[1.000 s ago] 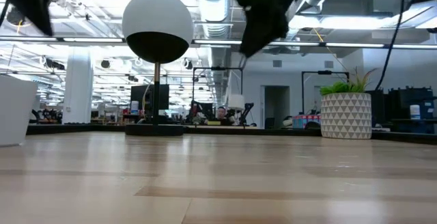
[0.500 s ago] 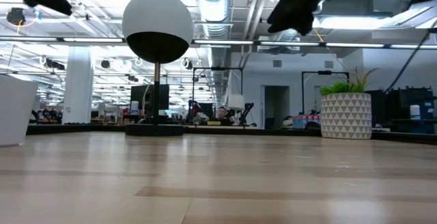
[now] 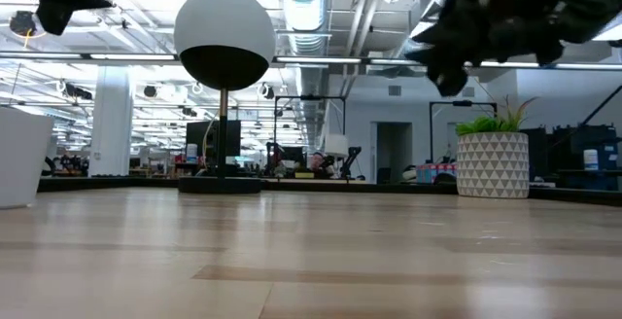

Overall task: Pick and place items into bin
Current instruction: Return to Home Position

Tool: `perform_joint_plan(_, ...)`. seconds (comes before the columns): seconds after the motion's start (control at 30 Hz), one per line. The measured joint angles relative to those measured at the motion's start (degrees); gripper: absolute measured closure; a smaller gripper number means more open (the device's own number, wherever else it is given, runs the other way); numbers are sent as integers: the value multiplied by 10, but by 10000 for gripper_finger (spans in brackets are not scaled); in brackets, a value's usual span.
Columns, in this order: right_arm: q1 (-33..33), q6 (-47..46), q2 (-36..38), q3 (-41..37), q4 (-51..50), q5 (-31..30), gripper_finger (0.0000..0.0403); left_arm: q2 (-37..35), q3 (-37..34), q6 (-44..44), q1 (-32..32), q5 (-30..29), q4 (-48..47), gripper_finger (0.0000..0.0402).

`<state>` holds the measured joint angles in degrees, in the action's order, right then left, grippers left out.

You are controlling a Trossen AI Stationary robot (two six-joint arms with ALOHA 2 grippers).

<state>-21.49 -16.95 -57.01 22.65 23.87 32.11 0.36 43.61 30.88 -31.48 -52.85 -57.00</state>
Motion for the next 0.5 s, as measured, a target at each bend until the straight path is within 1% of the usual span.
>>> perform_joint_plan(0.03, -3, 0, 21, -6, 8, 12, 277, 3, -3, 0, 1, 3, -5, 304)
perform_joint_plan(0.1, 2, 4, 56, -13, 12, 27, 277, 8, -15, -9, 2, 7, 28, 304)
perform_joint_plan(0.17, 13, 7, 90, -28, 8, 30, 277, 16, -32, -10, -1, -23, 48, 304)
perform_joint_plan(0.23, 30, 4, 125, -50, 9, 14, 277, 15, -54, -15, -2, -55, 80, 304)
perform_joint_plan(0.33, 57, -10, 166, -81, 9, -40, 277, 11, -89, -9, -2, -76, 111, 304)
perform_joint_plan(0.4, 72, -18, 192, -97, 13, -62, 277, 10, -118, -22, -2, -81, 150, 304)
perform_joint_plan(0.5, 95, -25, 235, -112, 18, -67, 277, 6, -148, -62, -3, -74, 227, 304)
